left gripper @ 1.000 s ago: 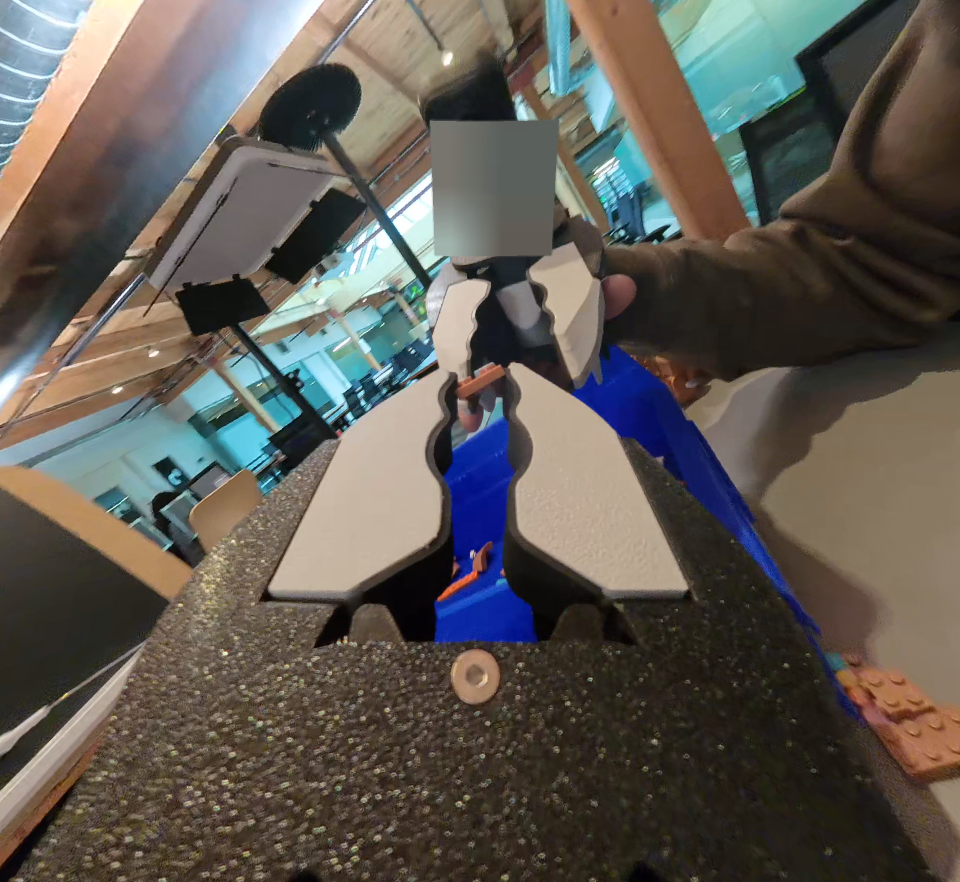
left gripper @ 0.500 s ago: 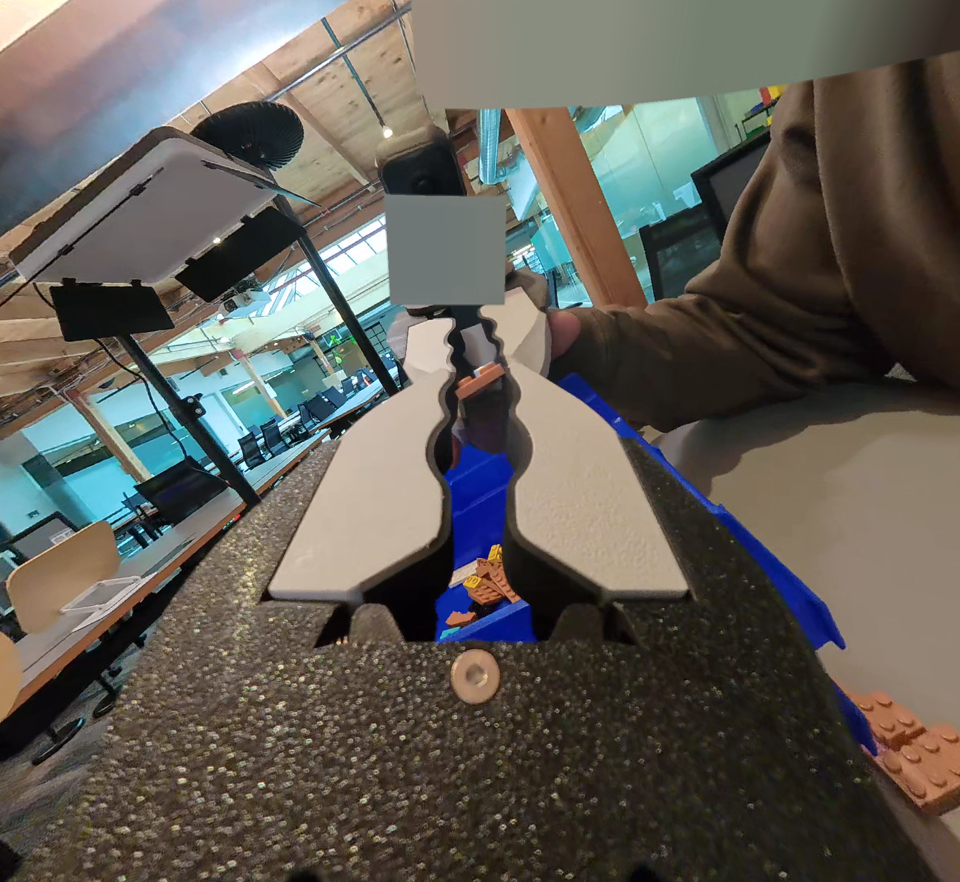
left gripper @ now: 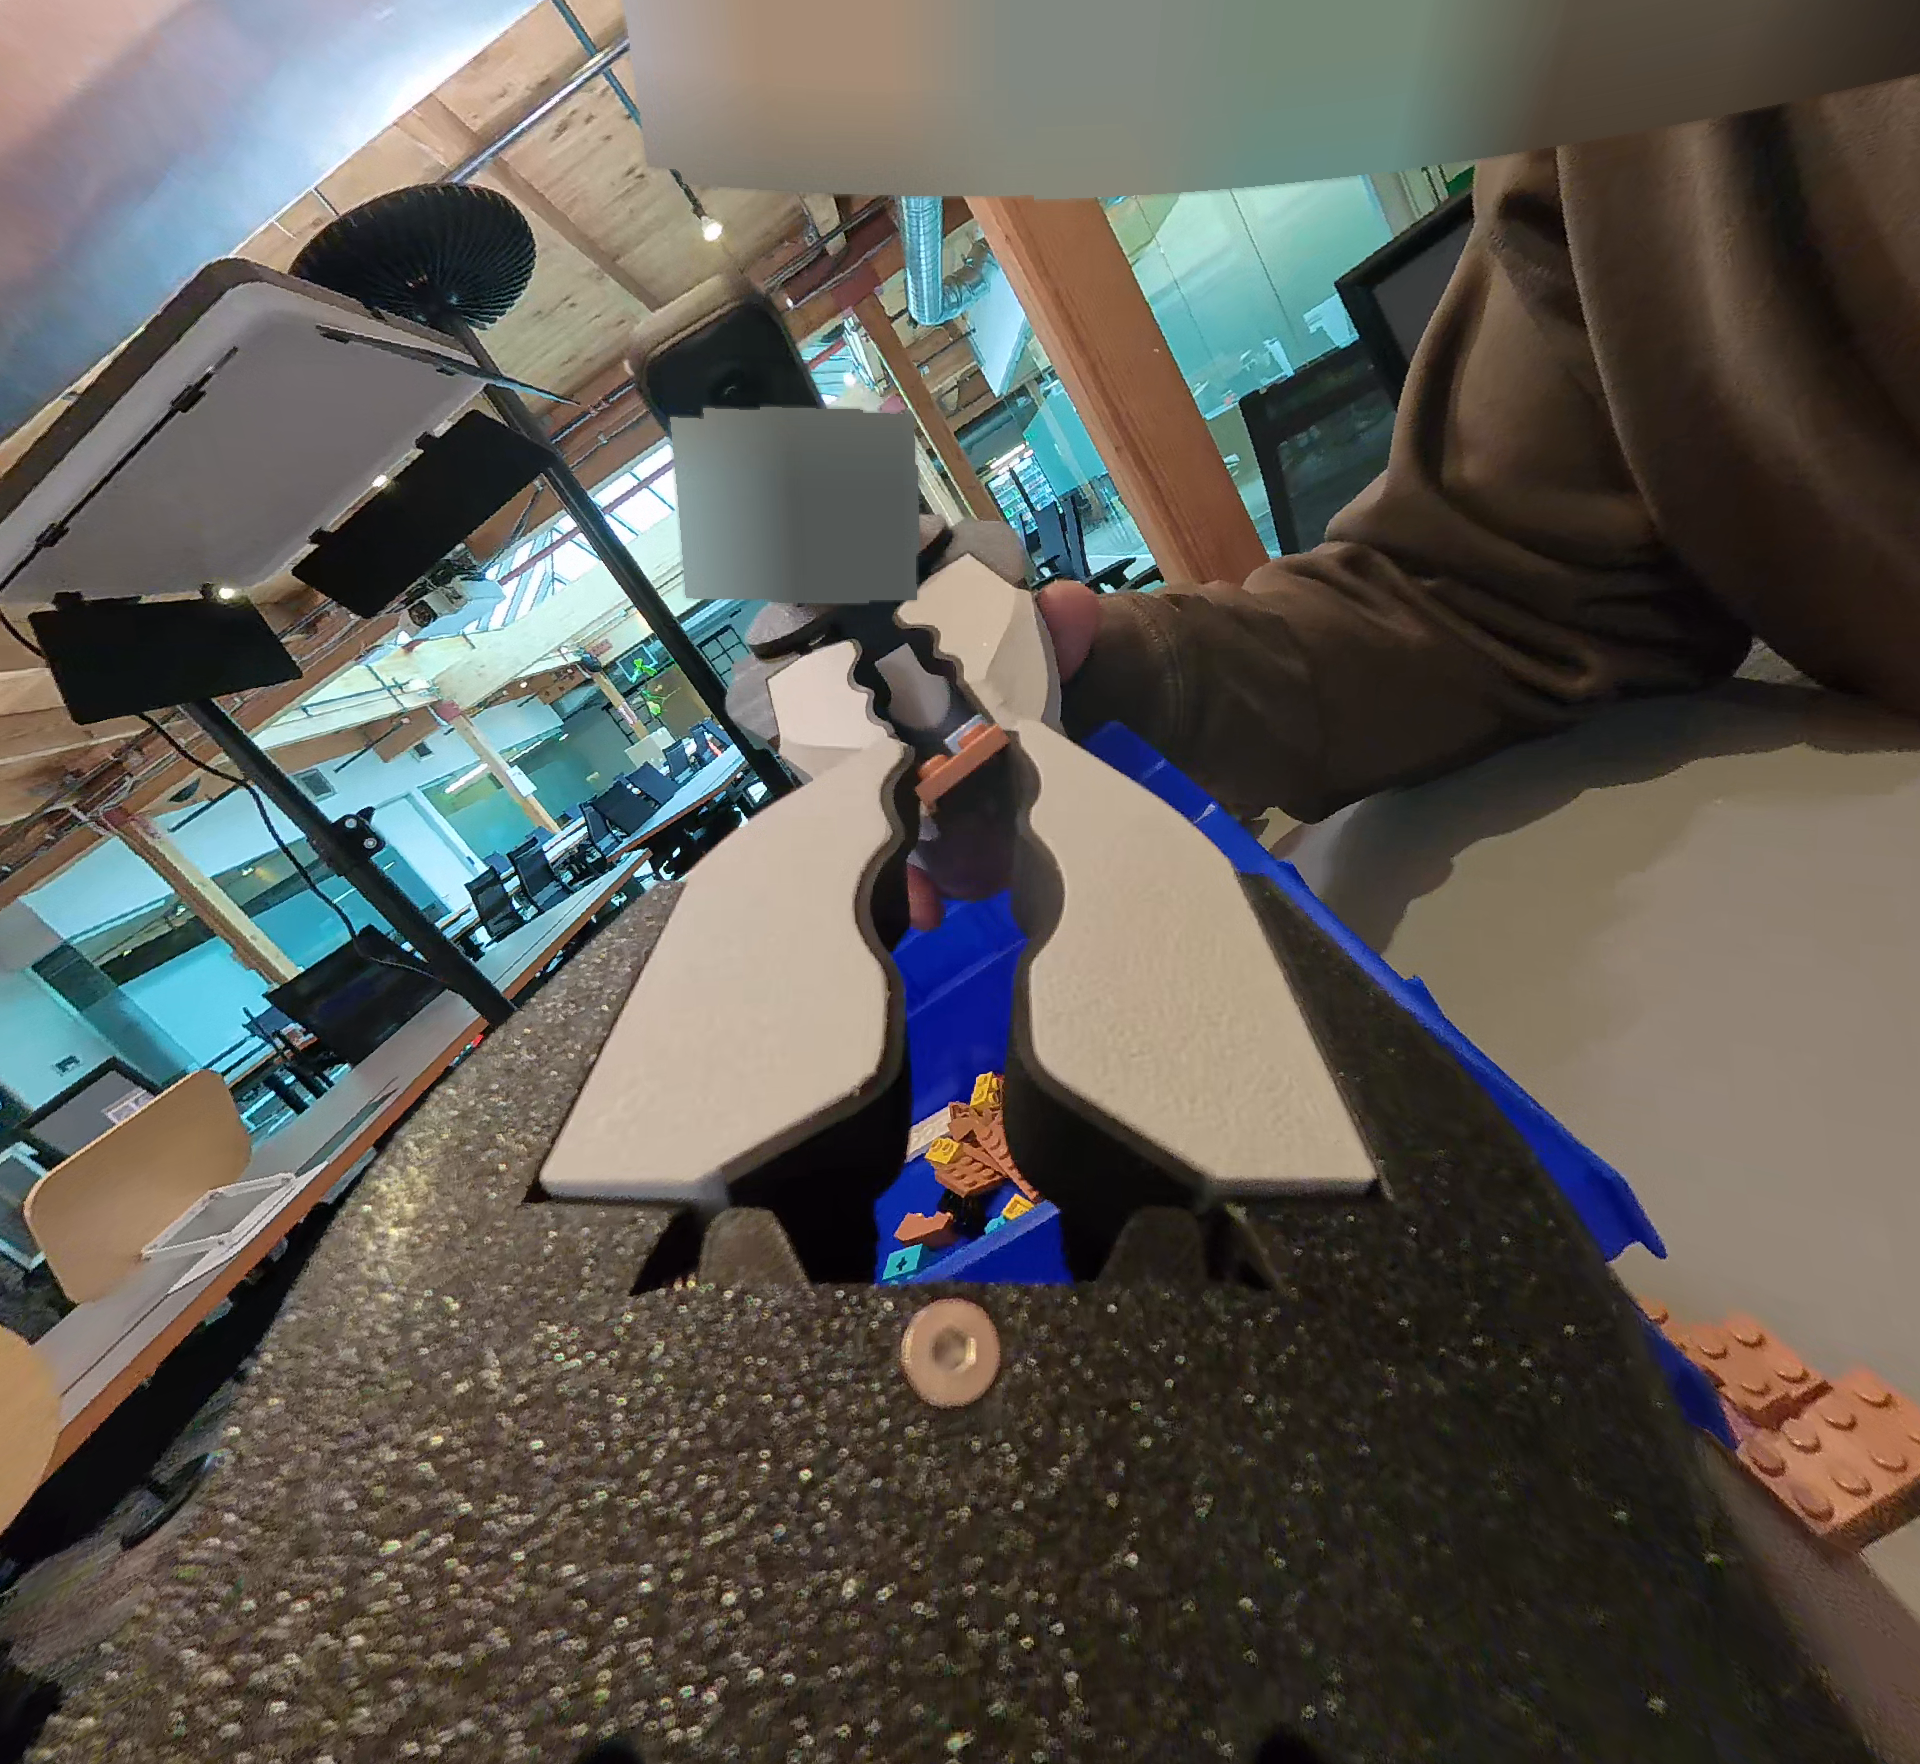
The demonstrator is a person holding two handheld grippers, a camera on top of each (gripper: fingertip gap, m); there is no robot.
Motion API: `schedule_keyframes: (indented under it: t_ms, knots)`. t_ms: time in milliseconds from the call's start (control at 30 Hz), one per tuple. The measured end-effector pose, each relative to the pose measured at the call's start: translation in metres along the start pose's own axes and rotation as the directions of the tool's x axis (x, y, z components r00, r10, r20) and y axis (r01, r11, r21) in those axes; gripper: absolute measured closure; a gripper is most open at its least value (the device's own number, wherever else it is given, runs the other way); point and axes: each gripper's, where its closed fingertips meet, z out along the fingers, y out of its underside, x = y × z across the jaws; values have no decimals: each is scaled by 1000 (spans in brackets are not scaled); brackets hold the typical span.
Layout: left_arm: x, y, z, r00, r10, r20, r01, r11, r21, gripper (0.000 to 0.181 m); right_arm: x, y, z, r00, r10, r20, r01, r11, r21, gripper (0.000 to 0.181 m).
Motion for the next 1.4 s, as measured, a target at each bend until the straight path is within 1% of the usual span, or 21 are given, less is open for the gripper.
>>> schedule_keyframes:
  t_ms: [200,300,433,533,600,667,733,800,867,933,1000,1067,1167,1267,1300,1400]
  knots:
    - [3,3,1,997,77,-30,-79,995,-68,167,-4,1,-1,995,72,67,-72,997,-6,164]
    - [1,4,2,993,112,-25,-114,988,-107,168,-2,1,-2,993,93,74,-93,996,-5,164]
    - [-15,4,0,997,36,72,-29,995,-100,166,11,-6,-3,997,76,-23,-75,996,42,164]
    - [-28,11,-3,990,-42,137,58,992,-115,161,25,-6,-4,990,41,-133,-37,999,35,164]
    - [-32,12,-5,982,-117,147,133,986,-103,155,29,-6,-5,980,-40,-192,45,999,21,164]
    - [-33,15,-7,976,-167,143,184,976,-116,154,31,-6,-4,960,-134,-244,135,991,-13,164]
    - [-35,18,-9,967,-212,145,232,963,-138,154,36,-4,-3,927,-223,-301,214,975,-64,164]
    - [-39,19,-12,931,-333,149,352,927,-128,154,43,-2,-4,875,-322,-362,293,947,-134,164]
    - [-47,18,-17,868,-468,164,485,870,-86,154,54,5,-6,793,-437,-425,362,898,-249,164]
    - [-58,23,-22,796,-565,219,589,806,-63,155,63,11,-9,702,-549,-454,421,834,-357,163]
    - [-63,27,-24,744,-619,250,650,757,-60,156,70,11,-12,605,-641,-471,474,766,-434,164]
    - [-64,38,-25,700,-653,289,700,707,-100,158,72,8,-14,536,-694,-481,514,720,-466,164]
    - [-60,39,-22,669,-690,274,734,672,-99,159,71,9,-11,506,-723,-470,541,690,-480,164]
    - [-57,38,-20,639,-727,249,763,639,-93,169,70,5,-12,450,-754,-479,568,655,-498,164]
    - [-57,37,-20,632,-736,243,770,633,-83,172,70,5,-12,448,-755,-478,567,654,-501,164]
    - [-58,37,-19,597,-769,227,796,603,-50,174,71,5,-12,434,-764,-477,572,643,-509,164]
